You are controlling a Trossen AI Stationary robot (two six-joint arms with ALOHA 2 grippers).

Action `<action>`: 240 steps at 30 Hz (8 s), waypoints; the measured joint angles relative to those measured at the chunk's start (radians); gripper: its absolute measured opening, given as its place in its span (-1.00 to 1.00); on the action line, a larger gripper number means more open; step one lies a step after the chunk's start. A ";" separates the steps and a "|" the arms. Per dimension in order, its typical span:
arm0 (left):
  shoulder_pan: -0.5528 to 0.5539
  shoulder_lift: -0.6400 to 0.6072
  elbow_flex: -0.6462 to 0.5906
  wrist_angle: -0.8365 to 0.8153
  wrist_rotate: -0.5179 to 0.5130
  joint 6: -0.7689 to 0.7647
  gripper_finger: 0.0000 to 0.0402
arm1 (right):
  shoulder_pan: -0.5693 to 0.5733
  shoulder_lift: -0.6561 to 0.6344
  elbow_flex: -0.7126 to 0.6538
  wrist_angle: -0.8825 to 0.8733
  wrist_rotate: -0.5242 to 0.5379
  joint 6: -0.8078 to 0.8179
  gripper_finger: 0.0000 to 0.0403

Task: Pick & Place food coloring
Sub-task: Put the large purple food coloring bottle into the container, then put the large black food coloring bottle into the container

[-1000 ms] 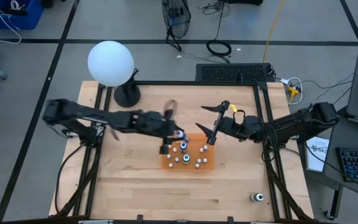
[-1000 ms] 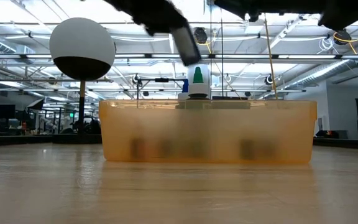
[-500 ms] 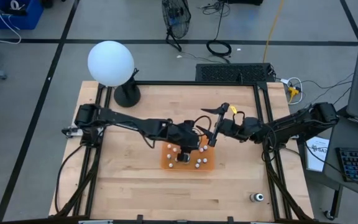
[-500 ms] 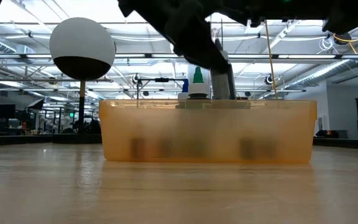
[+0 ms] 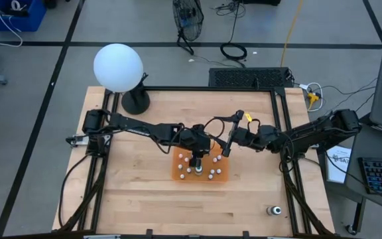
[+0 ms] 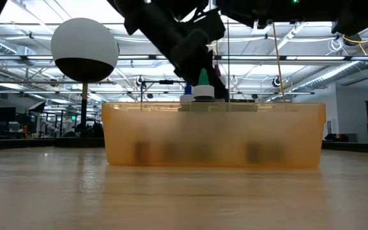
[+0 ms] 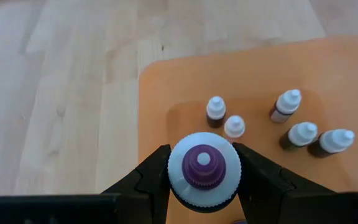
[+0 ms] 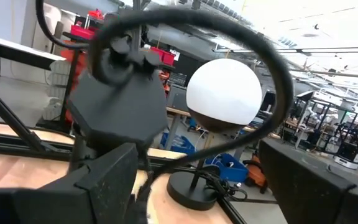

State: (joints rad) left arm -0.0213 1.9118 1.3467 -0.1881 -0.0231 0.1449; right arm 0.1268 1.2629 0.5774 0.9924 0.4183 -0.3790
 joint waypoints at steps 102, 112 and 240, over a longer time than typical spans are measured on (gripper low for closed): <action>-0.033 -1.829 -1.336 0.325 -0.348 -0.251 0.57 | 0.963 0.235 0.696 -0.197 1.130 -0.249 0.58; -0.033 -1.814 -1.336 0.296 -0.318 -0.334 0.57 | 0.772 0.244 0.640 -0.533 0.511 0.301 0.58; -0.033 -1.814 -1.336 0.296 -0.318 -0.333 0.59 | 0.204 0.703 1.534 -2.544 -0.077 1.070 -0.34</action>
State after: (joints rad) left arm -0.0541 0.0980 0.0109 0.1075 -0.3408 -0.1878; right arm 0.3307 1.9654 2.1115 -1.5512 0.3415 0.6914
